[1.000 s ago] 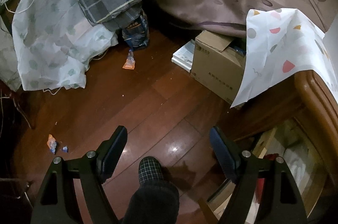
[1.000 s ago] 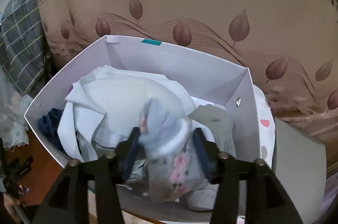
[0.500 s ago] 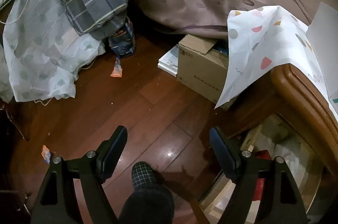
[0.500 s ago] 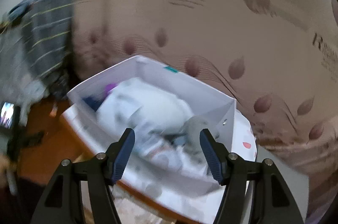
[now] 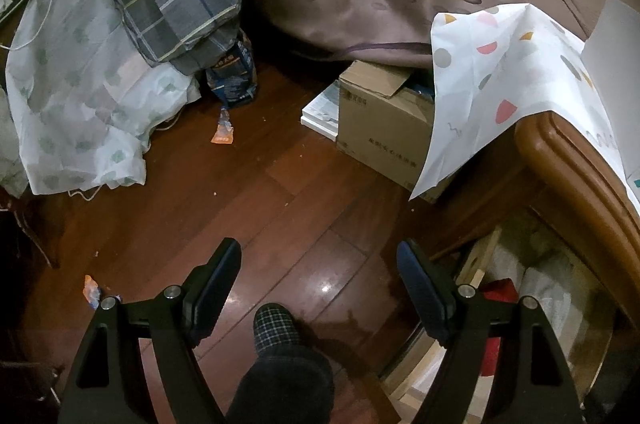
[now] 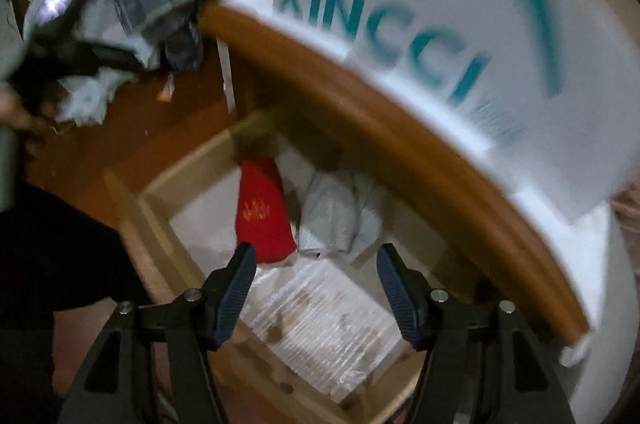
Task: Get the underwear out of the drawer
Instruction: 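Move the open right tool back into the drawer over the grey patterned cloth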
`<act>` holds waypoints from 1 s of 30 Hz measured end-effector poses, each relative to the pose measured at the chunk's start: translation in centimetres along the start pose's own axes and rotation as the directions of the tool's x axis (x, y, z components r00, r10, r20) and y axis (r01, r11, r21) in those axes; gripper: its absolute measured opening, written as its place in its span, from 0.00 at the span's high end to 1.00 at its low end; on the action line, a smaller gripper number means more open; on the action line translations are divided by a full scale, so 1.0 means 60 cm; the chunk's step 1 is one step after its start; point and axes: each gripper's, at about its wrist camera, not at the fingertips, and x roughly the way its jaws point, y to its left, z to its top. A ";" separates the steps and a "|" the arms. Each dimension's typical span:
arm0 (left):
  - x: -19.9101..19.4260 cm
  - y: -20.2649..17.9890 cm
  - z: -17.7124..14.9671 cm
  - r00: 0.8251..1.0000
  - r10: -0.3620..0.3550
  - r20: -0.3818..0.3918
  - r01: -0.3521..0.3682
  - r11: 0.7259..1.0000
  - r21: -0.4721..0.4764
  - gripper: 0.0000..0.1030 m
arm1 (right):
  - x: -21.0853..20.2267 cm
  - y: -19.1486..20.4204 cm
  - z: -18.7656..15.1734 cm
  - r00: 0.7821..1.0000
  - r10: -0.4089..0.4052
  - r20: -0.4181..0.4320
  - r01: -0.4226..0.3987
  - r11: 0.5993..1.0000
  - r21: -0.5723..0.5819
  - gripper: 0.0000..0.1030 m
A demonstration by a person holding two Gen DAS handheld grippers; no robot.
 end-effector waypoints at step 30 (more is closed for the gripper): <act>-0.002 -0.040 -0.006 0.999 -0.032 -0.010 0.033 0.992 0.120 0.25 | 0.353 -0.003 -0.034 0.986 -0.116 -0.117 0.081 0.961 -0.263 0.59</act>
